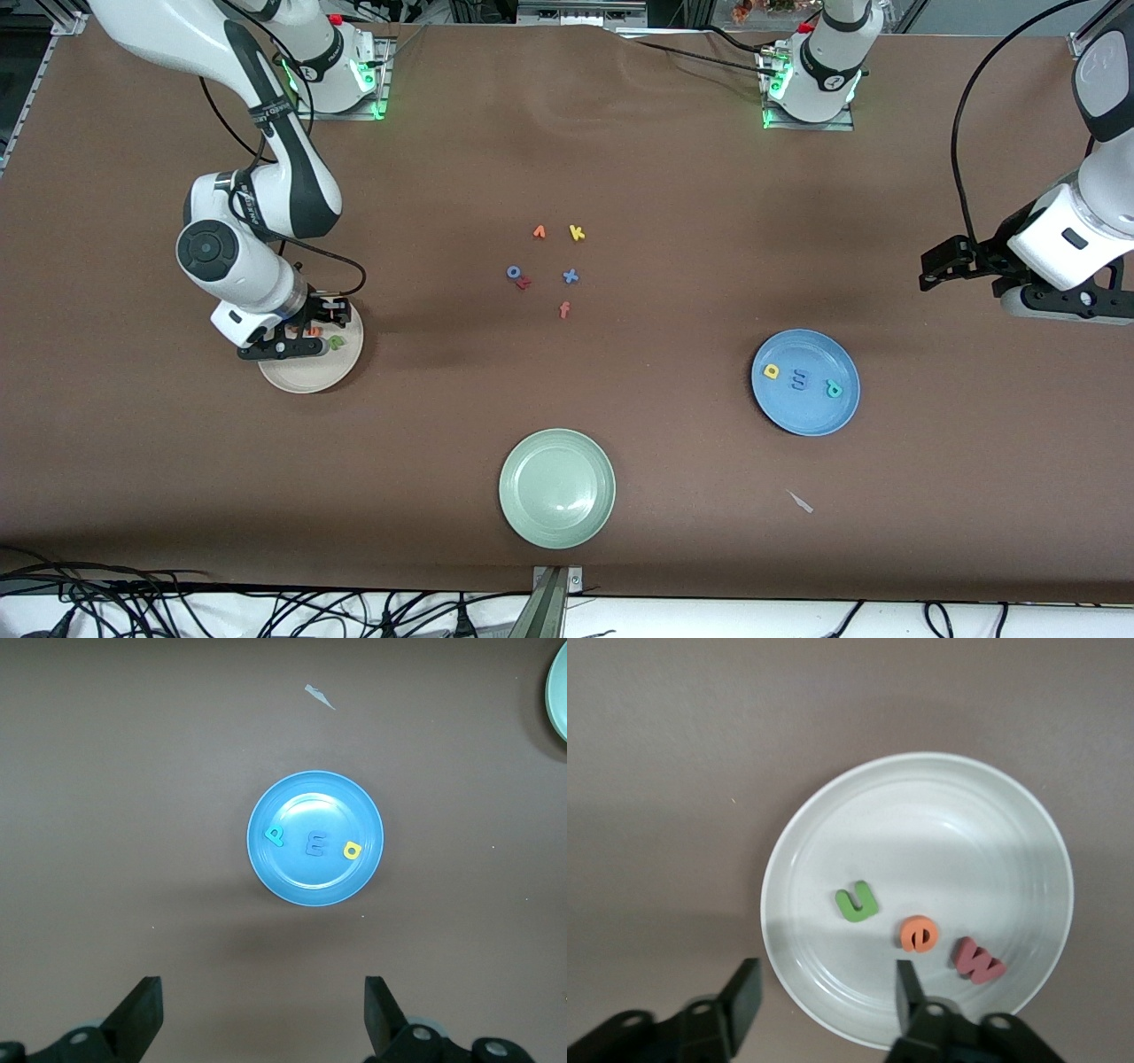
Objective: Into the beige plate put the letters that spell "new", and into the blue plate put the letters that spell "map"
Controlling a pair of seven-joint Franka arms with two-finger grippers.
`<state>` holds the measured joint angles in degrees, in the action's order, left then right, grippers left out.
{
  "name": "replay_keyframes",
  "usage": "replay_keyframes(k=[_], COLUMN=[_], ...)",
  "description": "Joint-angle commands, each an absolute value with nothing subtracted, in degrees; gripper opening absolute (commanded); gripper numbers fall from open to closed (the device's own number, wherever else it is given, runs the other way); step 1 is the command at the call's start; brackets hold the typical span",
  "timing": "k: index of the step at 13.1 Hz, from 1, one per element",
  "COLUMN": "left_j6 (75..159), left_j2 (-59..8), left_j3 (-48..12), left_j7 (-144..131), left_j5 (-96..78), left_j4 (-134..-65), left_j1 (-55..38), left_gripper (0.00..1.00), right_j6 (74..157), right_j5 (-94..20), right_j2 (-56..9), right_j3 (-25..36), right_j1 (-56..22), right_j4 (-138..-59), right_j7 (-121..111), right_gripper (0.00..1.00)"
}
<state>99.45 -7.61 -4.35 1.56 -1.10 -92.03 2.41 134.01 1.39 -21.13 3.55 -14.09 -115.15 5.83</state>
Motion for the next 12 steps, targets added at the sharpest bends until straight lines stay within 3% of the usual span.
replay_keyframes(k=[1, 7, 12], left_j6=[98.4, 98.9, 98.9], left_j2=[-8.5, -10.5, -11.1], left_j3=[-4.2, -4.2, -4.1], left_j7=[2.4, 2.5, 2.4], left_j5=[-2.4, -2.5, -2.3], left_j4=[-90.2, -88.9, -88.1], left_j1=[2.5, 2.6, 2.4], left_gripper=[1.0, 1.0, 1.0], right_j6=[130.3, 113.3, 103.2], right_j5=[0.3, 0.2, 0.4], right_j2=[-17.5, -11.4, -4.7], right_j3=[3.4, 3.4, 5.5], right_j1=[-14.2, -14.1, -13.2], right_j4=[-113.1, -103.5, -100.3], right_j7=[5.5, 5.5, 4.7], right_gripper=[0.99, 1.0, 1.0])
